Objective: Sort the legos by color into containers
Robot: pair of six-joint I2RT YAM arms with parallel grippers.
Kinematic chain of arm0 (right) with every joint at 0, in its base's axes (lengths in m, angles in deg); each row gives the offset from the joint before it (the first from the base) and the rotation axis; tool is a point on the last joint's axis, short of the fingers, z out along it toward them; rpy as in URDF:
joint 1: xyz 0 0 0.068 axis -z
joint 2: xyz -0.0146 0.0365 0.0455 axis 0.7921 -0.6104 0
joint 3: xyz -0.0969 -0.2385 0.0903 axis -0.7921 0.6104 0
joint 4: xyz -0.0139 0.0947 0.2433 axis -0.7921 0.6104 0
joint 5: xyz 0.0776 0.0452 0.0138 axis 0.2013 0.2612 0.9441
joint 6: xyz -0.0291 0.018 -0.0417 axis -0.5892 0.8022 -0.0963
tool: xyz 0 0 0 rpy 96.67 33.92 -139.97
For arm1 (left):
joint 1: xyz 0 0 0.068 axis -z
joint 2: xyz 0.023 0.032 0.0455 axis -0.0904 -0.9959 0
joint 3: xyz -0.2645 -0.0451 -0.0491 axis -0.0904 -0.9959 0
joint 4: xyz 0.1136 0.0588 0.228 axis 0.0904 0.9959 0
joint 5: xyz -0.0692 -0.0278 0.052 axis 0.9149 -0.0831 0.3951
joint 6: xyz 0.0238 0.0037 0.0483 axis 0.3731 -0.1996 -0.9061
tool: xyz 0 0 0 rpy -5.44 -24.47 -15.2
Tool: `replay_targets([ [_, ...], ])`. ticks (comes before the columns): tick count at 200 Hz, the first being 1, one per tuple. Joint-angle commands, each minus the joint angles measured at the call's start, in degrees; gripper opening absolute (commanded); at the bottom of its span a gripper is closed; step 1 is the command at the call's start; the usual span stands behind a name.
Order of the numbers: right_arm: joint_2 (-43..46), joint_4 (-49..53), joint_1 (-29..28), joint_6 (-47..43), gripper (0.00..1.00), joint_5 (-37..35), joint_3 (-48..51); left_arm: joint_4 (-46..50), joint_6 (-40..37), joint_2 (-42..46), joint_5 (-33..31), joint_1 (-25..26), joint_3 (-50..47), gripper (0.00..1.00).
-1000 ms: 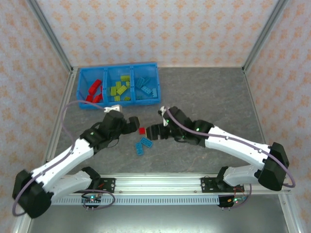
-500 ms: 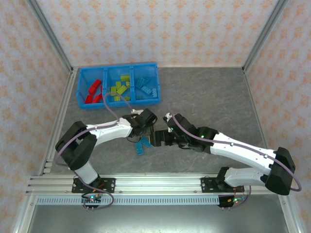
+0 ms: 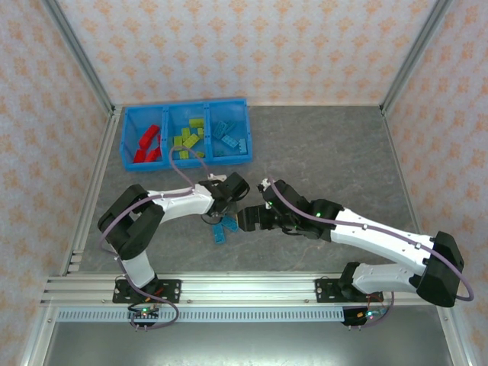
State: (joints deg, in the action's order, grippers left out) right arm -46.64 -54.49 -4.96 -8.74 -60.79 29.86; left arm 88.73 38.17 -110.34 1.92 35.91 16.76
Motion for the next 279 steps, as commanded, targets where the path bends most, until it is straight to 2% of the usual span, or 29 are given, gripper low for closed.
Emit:
replay_targets([
  [1,0.83,1.60,-0.19,-0.89,0.95,-0.84,-1.02,2.35,0.08,4.54,-2.42,-0.63,0.76,0.22],
  [32,1.26,1.45,-0.17,-1.18,0.95,-0.89,-1.12,4.94,-2.13,15.49,-8.37,-3.14,0.68,0.22],
  [48,1.33,0.72,-0.21,-1.04,0.95,-0.81,-1.03,4.91,-4.12,19.51,-9.97,-7.98,0.69,0.23],
  [68,1.18,-0.12,-0.17,-0.88,0.95,-0.80,-0.68,2.47,-6.45,21.13,-10.02,-16.66,1.65,0.22],
  [87,0.98,-0.23,-0.18,-0.67,0.95,-0.73,-0.68,-0.81,-7.86,18.69,-8.77,-25.33,4.54,0.23],
  [110,1.23,0.15,-0.22,-0.36,0.94,-0.60,-0.59,-2.05,-8.37,11.10,-5.01,-34.72,11.84,0.22],
  [136,2.28,0.43,-0.16,0.29,0.95,-0.71,0.01,-1.73,-9.51,2.63,-0.67,-40.95,21.89,0.23],
  [180,2.38,0.46,-0.19,0.49,0.95,-0.49,-0.23,1.59,-10.09,-8.77,2.79,-45.93,36.01,0.32],
  [207,2.38,0.45,-0.15,0.57,0.95,-0.70,-0.24,5.17,-11.44,-12.48,4.95,-46.81,42.50,0.52],
  [225,1.99,0.14,-0.23,0.44,0.95,-1.51,-0.11,4.65,-10.64,-10.16,6.67,-46.80,40.87,0.54],
  [254,0.73,0.60,-0.18,0.56,0.95,-3.96,0.10,1.22,-9.87,0.88,11.59,-45.89,31.59,0.54],
  [279,-0.86,1.44,-0.15,-0.33,0.95,-6.58,0.88,-1.97,-11.72,13.86,13.03,-40.37,19.49,0.53],
])
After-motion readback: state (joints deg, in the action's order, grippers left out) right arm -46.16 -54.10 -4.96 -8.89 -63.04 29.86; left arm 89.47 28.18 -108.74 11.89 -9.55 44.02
